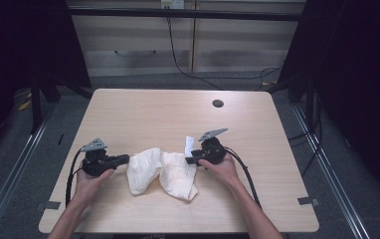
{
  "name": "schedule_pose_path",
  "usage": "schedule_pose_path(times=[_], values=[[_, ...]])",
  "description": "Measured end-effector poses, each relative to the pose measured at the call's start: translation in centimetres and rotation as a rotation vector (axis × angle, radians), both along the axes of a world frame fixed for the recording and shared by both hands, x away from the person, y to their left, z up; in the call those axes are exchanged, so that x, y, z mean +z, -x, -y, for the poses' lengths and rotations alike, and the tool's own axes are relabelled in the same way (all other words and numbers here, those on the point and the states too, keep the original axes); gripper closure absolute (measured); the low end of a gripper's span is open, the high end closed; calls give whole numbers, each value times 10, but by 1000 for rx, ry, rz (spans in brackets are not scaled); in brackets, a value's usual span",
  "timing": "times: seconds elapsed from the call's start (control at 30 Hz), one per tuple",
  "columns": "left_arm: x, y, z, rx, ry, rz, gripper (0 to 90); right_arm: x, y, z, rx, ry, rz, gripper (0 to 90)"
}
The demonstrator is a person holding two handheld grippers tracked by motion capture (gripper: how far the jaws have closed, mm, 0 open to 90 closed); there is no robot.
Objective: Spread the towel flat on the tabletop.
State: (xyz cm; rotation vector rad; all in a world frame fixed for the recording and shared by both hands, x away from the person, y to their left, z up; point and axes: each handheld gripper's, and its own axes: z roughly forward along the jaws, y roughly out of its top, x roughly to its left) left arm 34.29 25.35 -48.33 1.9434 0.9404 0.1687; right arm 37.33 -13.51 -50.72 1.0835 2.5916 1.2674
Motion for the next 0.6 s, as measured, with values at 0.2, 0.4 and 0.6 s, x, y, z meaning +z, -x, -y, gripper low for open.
schedule_pose_path(times=[0.2,0.4,0.6], values=[[1,0,0,-4,0,3,864,0,4,-1,26,-7,5,852],[5,2,-1,2,26,11,865,12,6,6,17,-35,15,865],[18,4,0,-7,57,37,860,32,9,17,9,-57,46,867]])
